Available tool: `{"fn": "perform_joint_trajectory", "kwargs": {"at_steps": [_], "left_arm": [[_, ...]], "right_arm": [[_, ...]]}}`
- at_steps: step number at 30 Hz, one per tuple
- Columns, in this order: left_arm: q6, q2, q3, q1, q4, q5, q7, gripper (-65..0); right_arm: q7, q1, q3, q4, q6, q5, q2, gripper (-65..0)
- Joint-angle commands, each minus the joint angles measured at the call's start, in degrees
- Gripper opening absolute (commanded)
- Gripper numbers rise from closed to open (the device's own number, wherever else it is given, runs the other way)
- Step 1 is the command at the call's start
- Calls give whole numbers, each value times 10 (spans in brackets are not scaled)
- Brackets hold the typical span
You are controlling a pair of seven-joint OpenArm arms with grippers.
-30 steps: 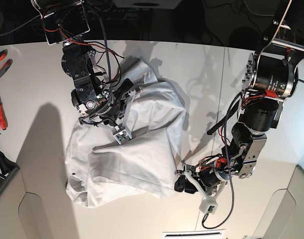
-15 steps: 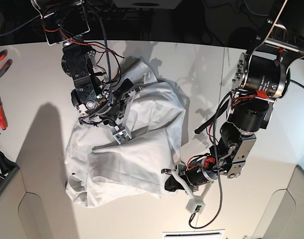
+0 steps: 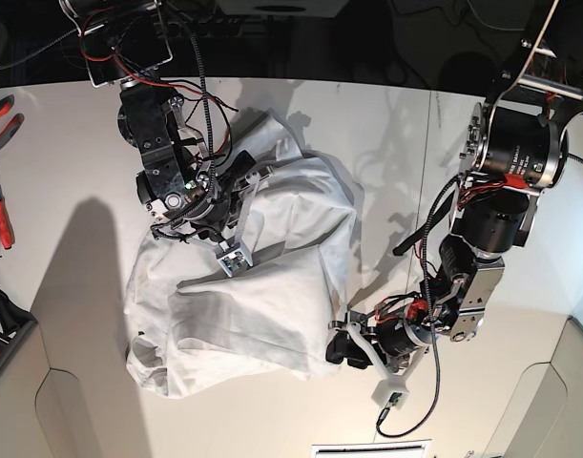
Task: Layout the t-shirt on the table in an organized manner, then fold the t-shirt properly
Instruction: 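Grasp the shirt edge with the left gripper and pull it away from the right gripper, then stretch the shirt with the left gripper away from the right gripper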
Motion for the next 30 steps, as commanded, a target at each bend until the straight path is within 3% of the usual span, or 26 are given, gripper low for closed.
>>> {"fn": "perform_joint_trajectory", "kwargs": {"at_steps": [1, 10, 13, 14, 17, 19, 22, 27, 30], "left_arm": [[9, -1, -1, -20, 10, -8, -14, -336], [15, 30, -1, -7, 10, -10, -1, -336], [49, 36, -1, 2, 10, -10, -3, -352], [56, 36, -1, 4, 10, -10, -7, -401], [53, 32, -3, 3, 14, -10, -10, -637], [33, 24, -17, 5, 35, -12, 1, -650], [3, 10, -57, 11, 96, -58, 67, -650], [-54, -16, -141, 46, 258, -203, 235, -650], [-59, -39, -176, 76, 353, -273, 322, -650]], "right_arm": [[-23, -2, 1, -5, 0, -4, 0, -650], [-23, -2, 1, -5, 0, -4, 0, -650], [-23, -2, 1, -5, 0, -4, 0, -650], [-23, -2, 1, -5, 0, -4, 0, -650], [-23, -2, 1, -5, 0, -4, 0, -650], [-23, -2, 1, -5, 0, -4, 0, -650], [-23, -2, 1, -5, 0, -4, 0, -650], [-23, -2, 1, -5, 0, -4, 0, -650], [-23, -2, 1, -5, 0, -4, 0, -650]]}}
